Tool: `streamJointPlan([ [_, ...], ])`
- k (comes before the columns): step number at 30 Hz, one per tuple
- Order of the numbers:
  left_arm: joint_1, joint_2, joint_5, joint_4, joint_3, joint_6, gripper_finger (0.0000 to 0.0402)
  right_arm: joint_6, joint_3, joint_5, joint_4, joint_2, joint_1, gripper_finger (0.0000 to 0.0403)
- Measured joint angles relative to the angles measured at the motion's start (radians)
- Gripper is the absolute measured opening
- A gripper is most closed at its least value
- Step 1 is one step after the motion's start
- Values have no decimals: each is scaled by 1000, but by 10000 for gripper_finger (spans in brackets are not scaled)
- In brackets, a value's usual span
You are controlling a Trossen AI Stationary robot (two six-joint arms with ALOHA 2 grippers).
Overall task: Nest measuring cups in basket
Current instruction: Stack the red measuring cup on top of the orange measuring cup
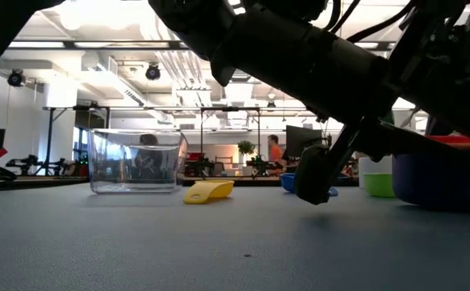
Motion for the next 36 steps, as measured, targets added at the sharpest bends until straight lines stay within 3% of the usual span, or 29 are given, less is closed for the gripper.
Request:
streamJointPlan([
  [11, -1, 0, -2, -2, 0, 0, 39, -120, -1, -28, 49, 82, -5, 8],
  [16, -2, -1, -2, -2, 0, 0, 39, -171, -1, -108, 64, 94, -5, 8],
  [24, -2, -2, -2, -3, 0, -4, 39, -176, -1, -214, 67, 70, -5, 8],
  [36, -1, -2, -5, -11, 0, -13, 39, -166, 23, -230, 11, 51, -5, 8],
])
